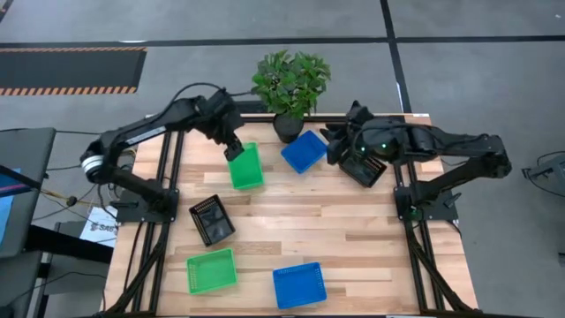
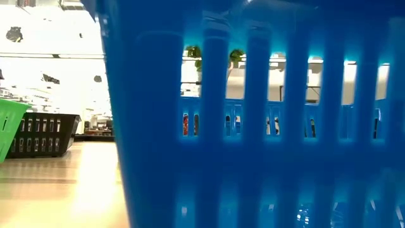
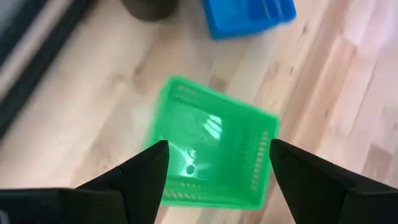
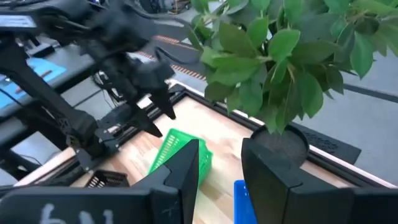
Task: Stack baskets by color
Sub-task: Stack the right green basket on the top left green basket
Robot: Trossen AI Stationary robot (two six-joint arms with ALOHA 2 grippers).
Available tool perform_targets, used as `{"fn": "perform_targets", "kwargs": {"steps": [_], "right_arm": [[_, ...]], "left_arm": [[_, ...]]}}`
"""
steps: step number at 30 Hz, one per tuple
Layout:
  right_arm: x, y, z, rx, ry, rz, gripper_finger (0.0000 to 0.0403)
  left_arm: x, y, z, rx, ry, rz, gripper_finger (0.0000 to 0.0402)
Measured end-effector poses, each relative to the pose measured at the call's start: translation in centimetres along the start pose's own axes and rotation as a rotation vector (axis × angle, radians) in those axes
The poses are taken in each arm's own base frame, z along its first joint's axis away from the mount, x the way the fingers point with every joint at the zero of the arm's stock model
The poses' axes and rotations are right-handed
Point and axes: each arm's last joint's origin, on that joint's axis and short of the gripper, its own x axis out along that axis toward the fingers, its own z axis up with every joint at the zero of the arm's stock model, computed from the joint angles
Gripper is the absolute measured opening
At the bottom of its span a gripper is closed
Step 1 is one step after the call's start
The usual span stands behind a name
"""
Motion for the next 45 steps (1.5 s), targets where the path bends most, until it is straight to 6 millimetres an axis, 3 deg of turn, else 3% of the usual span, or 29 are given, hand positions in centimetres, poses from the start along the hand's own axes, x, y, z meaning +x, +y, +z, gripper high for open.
{"fn": "perform_targets", "kwargs": {"steps": [12, 21, 28, 31, 45], "right_arm": [[0.9, 0.6, -0.9, -0.001, 0.031, -0.019, 0.0141], [0.7, 0.8, -0.9, 0.022, 0.029, -0.003, 0.0141], [0.8, 0.9, -0.9, 0.025, 0.025, 0.000, 0.0141], [0.8, 1.0, -0.8, 0.029, 0.021, 0.003, 0.0141], [0.7, 1.1, -0.9, 0.027, 0.024, 0.012, 0.0141]], "left_arm": [[7.7, 6.4, -0.1, -0.036, 0.230, -0.003, 0.0267], [9.9, 8.4, -0.8, -0.067, 0.304, -0.068, 0.0267], [9.8, 9.6, -1.2, -0.056, 0.368, 0.138, 0.0267], [9.4, 9.6, -1.1, -0.046, 0.362, 0.118, 0.0258], [6.0, 8.8, 2.2, -0.022, 0.265, 0.260, 0.0149]]}}
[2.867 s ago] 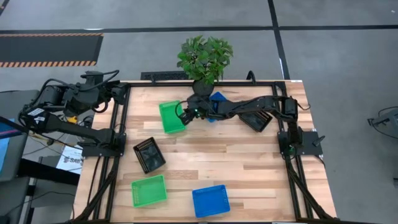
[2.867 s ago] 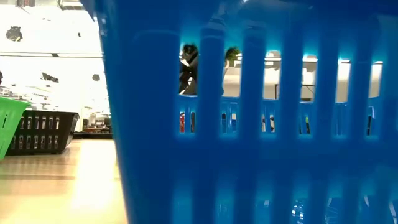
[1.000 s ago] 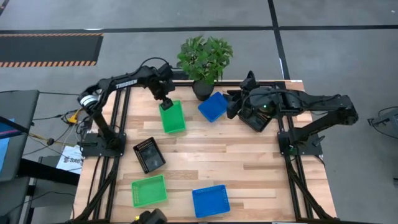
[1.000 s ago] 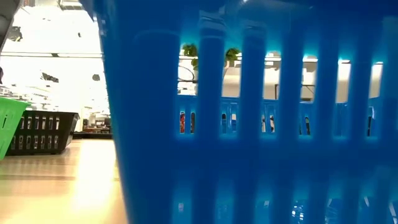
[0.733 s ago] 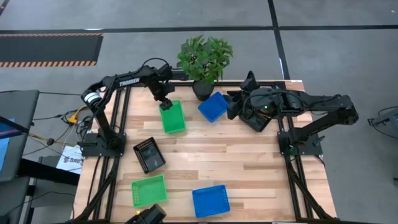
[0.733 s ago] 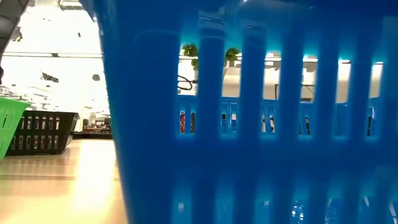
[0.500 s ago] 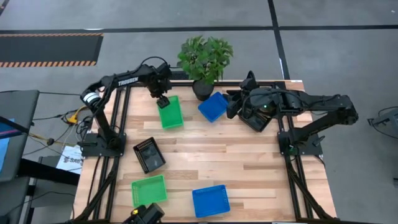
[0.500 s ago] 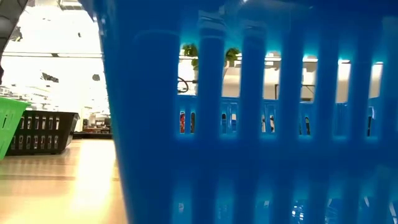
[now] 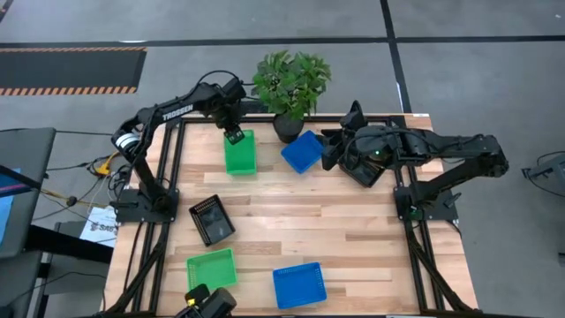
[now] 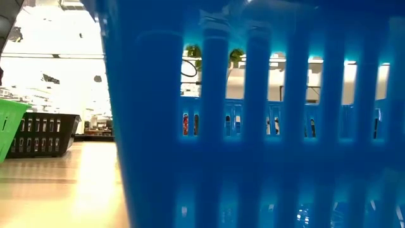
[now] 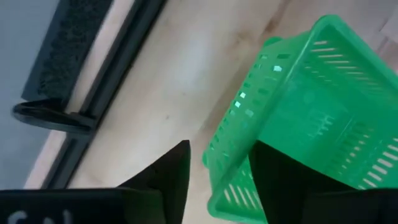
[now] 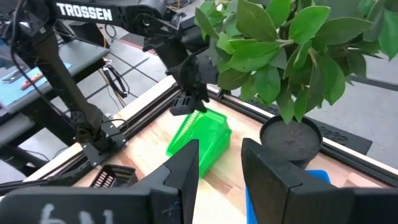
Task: Stack baskets by color
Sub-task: Stack the right green basket on the top left green basket
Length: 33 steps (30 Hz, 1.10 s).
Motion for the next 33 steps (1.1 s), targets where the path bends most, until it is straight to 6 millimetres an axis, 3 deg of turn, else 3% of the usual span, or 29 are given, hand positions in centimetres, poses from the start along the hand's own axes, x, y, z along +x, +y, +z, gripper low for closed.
{"fn": "perform_targets", "kwargs": {"steps": [9, 16, 24, 33], "right_arm": [[-0.2, 0.2, -0.2, -0.010, 0.010, 0.008, 0.0141], [-0.2, 0.1, -0.2, -0.013, 0.011, 0.006, 0.0141], [-0.2, 0.1, -0.3, -0.017, 0.015, 0.003, 0.0141], [-0.2, 0.1, -0.3, -0.016, 0.015, 0.003, 0.0141]], "left_arm": [[0.2, -0.4, 0.3, 0.061, -0.012, 0.004, 0.0099], [0.2, -0.4, 0.3, 0.080, -0.011, 0.006, 0.0009], [0.2, -0.6, 0.0, 0.072, 0.012, -0.036, 0.0002], [0.2, 0.5, -0.5, -0.073, 0.019, -0.148, 0.0001]]}}
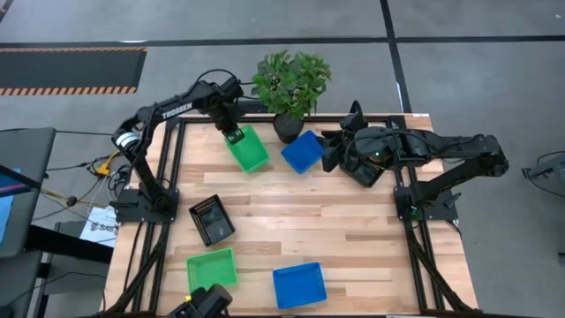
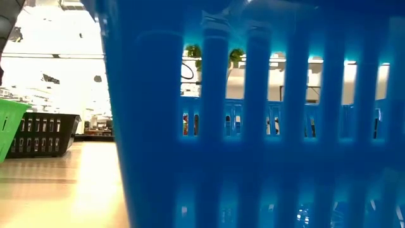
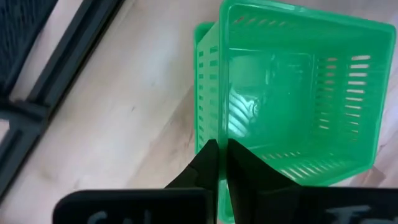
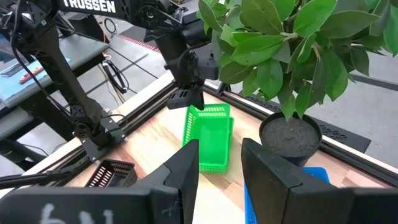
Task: Stack baskets by color
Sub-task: Stack the right green basket on the top left green basket
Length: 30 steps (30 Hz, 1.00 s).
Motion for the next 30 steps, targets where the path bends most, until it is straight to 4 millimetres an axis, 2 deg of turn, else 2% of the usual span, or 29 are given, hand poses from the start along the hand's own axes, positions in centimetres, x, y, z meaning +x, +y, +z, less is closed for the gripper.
{"fn": "perform_targets", "kwargs": {"steps": [8, 19, 30], "right_arm": [[-0.02, 0.02, -0.01, 0.002, 0.000, 0.001, 0.0141], [-0.02, 0.02, -0.02, 0.001, 0.001, 0.001, 0.0141], [-0.23, 0.30, -0.21, -0.005, 0.006, 0.015, 0.0141]], "left_arm": [[-0.27, 0.88, -0.46, -0.067, 0.010, -0.044, 0.0000], [-0.53, 0.77, -0.43, -0.096, -0.015, -0.116, 0.0000], [-0.56, 0.80, -0.29, -0.119, -0.030, -0.117, 0.0000]]}}
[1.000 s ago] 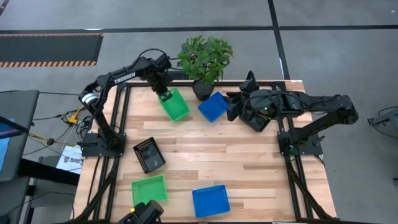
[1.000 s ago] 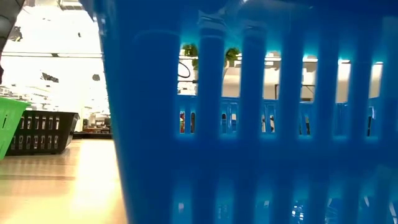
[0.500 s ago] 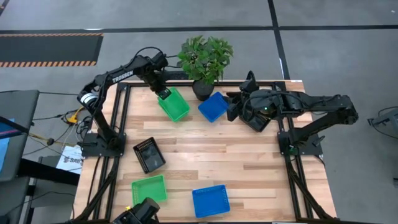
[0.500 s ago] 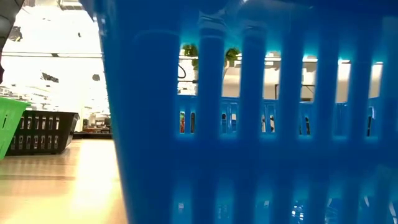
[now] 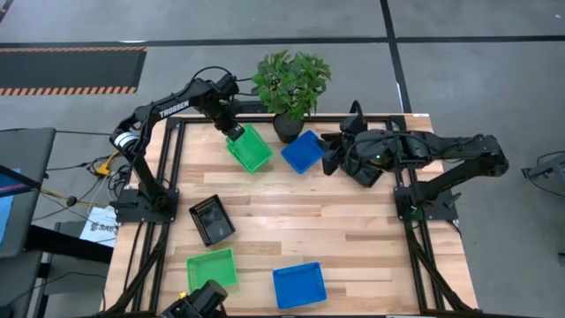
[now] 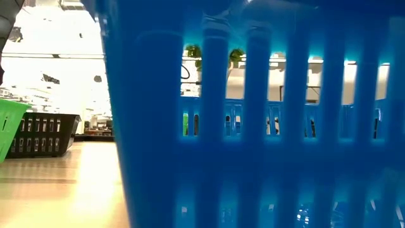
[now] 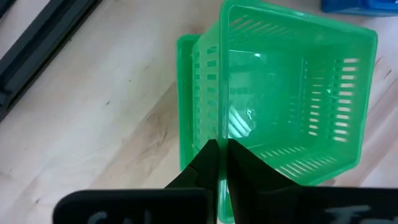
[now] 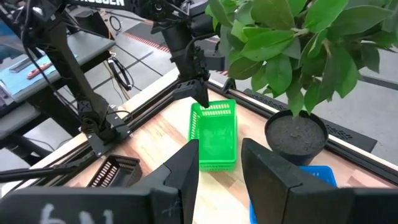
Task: Stack baskets by color
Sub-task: Stack the right green basket on the top left green basket
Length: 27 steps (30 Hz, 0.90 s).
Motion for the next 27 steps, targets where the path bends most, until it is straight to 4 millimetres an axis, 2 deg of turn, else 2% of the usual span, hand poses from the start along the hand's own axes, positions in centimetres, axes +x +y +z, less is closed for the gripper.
{"fn": "perform_targets", "kwargs": {"steps": [12, 27], "right_arm": [[-0.13, 0.17, -0.11, -0.005, 0.003, 0.008, 0.0141], [-0.13, 0.17, -0.11, -0.002, 0.003, 0.008, 0.0141]], "left_arm": [[0.00, -0.01, -0.04, -0.096, 0.004, -0.003, 0.0002], [0.01, -0.17, -0.04, -0.107, 0.003, -0.042, 0.0082]]}}
